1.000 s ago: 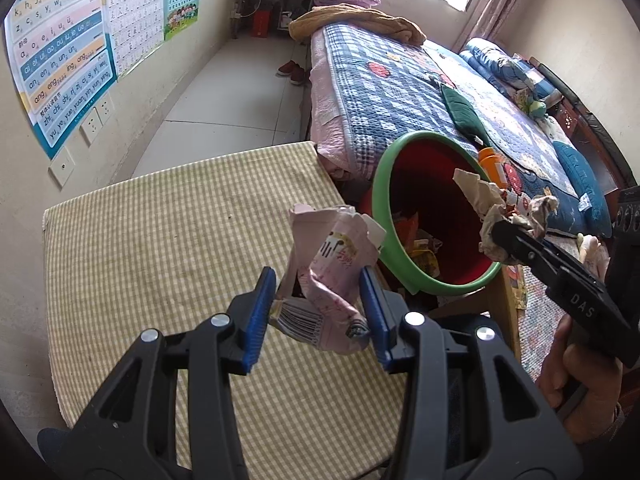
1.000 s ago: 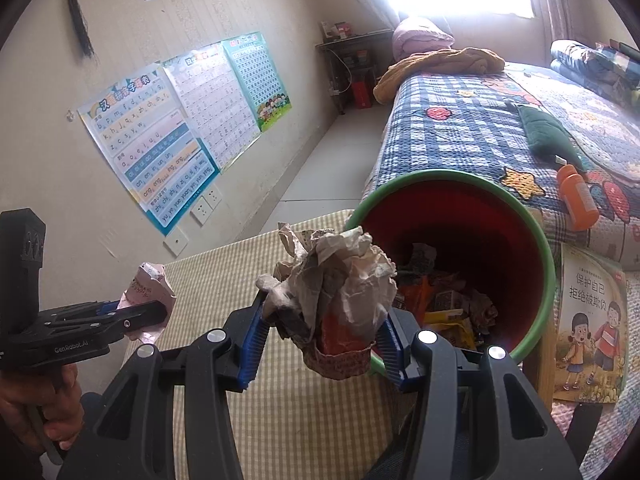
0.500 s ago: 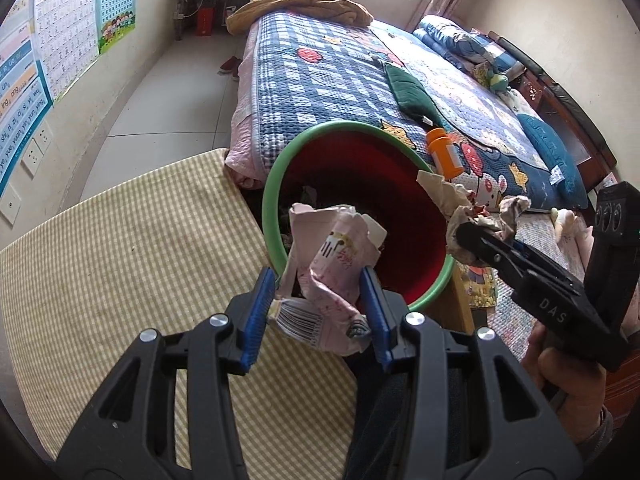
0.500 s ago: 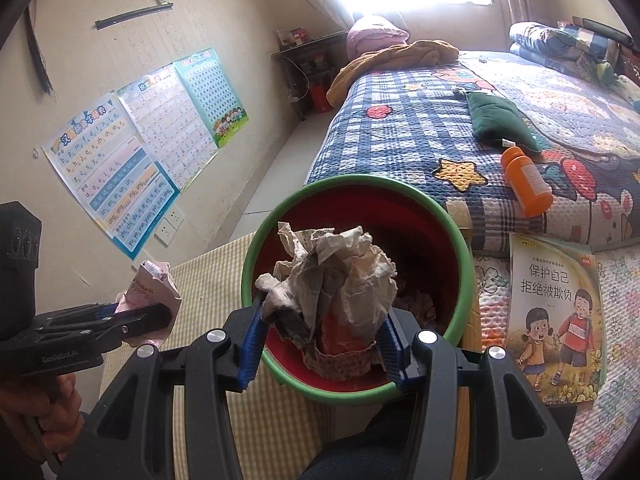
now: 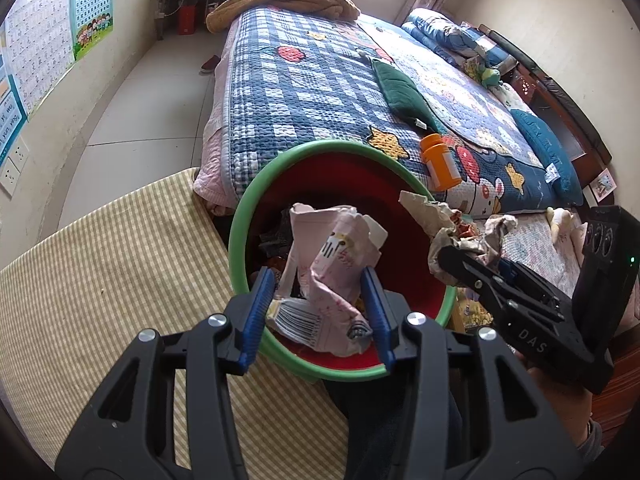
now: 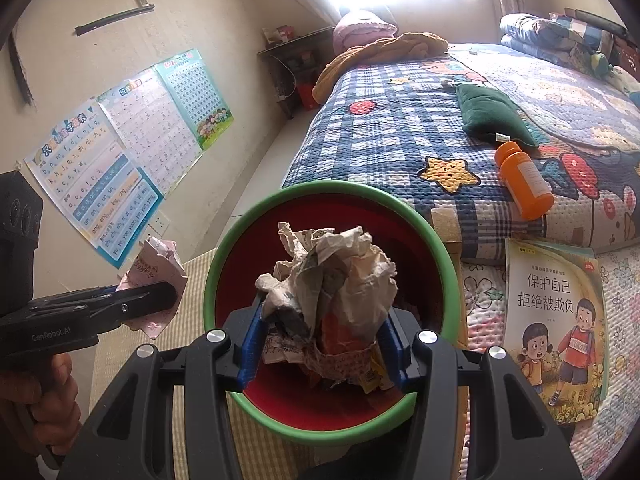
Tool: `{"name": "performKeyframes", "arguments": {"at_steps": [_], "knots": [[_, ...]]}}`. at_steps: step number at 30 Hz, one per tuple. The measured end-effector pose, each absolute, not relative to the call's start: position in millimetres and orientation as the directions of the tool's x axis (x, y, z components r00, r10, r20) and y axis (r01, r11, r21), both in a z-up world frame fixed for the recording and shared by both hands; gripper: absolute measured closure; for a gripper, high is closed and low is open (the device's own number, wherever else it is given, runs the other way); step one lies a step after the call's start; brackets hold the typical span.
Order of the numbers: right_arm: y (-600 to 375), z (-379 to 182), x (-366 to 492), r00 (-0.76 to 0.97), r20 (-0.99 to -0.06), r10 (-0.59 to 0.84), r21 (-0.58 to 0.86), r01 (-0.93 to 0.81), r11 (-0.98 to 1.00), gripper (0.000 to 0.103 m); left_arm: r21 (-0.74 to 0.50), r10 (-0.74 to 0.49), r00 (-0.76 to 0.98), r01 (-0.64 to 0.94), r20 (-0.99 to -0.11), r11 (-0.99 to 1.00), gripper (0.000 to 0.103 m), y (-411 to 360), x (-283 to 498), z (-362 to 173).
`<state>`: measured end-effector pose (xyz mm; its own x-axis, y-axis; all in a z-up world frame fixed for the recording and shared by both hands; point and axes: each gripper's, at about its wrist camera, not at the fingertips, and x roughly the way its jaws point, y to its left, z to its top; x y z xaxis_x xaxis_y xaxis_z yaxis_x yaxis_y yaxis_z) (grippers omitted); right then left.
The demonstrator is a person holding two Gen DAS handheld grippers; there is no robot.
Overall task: Collect trash
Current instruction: 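Open both tools to drop the scrap and wrapper into the bucket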
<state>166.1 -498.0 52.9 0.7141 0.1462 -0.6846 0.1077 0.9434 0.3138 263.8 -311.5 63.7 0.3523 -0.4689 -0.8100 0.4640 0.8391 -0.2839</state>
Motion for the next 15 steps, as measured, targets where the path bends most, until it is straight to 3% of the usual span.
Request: {"name": "performKeyframes", "arguments": {"at_steps": [12, 15], "knots": [[-508.3, 35.4, 195.7, 0.701, -0.699, 0.144, 0.324, 0.131, 0.937, 0.052, -0.302, -0.486, 0.312, 0.486, -0.816, 0.820, 0.059, -332.9, 298.0, 47.1], [-510.8, 34.0, 197.4, 0.703, -0.699, 0.132, 0.321, 0.143, 0.936, 0.048, -0.308, -0.488, 0.312, 0.481, -0.815, 0.821, 0.050, -332.4, 300.4, 44.5]]}}
